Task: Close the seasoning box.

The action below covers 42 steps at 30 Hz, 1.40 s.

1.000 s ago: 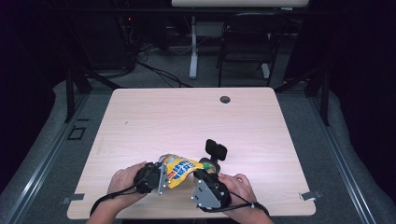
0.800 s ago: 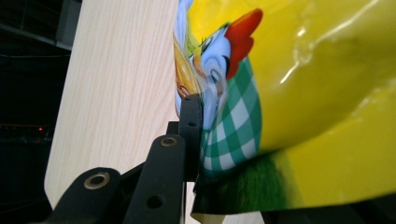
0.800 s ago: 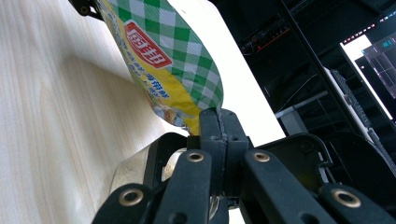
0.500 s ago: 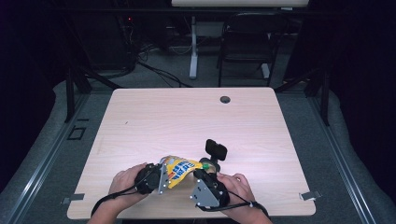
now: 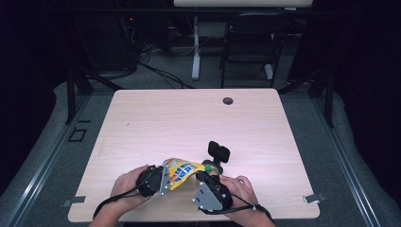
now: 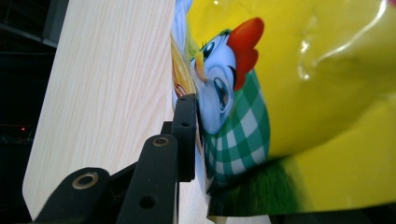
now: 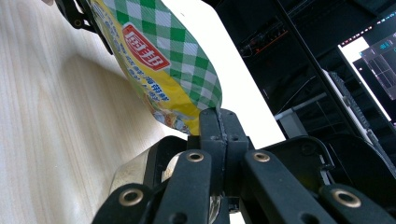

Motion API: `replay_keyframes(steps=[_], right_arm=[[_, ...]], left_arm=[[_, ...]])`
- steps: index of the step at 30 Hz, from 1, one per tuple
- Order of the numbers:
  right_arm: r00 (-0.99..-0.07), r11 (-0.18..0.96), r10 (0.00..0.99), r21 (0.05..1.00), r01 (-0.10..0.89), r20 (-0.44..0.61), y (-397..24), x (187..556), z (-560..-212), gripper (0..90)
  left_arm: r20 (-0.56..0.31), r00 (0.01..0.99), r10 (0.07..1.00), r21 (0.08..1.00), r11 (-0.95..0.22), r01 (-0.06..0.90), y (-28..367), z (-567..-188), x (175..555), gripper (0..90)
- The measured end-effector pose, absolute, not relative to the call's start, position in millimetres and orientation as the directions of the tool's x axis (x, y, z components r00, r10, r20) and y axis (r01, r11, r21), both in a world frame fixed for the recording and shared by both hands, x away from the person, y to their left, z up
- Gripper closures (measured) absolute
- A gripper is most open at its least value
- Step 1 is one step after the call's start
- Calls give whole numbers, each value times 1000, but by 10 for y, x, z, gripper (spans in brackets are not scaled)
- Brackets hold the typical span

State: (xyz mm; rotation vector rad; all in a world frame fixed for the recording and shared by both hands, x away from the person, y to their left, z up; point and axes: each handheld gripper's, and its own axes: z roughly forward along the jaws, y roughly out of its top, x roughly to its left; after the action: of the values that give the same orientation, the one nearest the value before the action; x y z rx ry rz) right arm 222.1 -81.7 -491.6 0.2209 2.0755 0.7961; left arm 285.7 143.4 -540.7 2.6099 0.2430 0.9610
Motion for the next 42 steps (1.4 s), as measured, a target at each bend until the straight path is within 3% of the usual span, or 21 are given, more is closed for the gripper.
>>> replay_keyframes(steps=[14,26,42], right_arm=[[-608,764,442,632,-129,-659,-828,2227,-4916,899],[-612,738,472,664,-120,-635,-835,2247,-4910,847],[-602,664,541,737,-123,-588,-893,2247,-4820,756]], left_arm=[[553,776,304,411,-909,64,1452,-5411,2880,819],[503,794,342,460,-883,89,1501,-5416,2915,837],[360,820,445,571,-800,184,1636,-5396,3023,843]])
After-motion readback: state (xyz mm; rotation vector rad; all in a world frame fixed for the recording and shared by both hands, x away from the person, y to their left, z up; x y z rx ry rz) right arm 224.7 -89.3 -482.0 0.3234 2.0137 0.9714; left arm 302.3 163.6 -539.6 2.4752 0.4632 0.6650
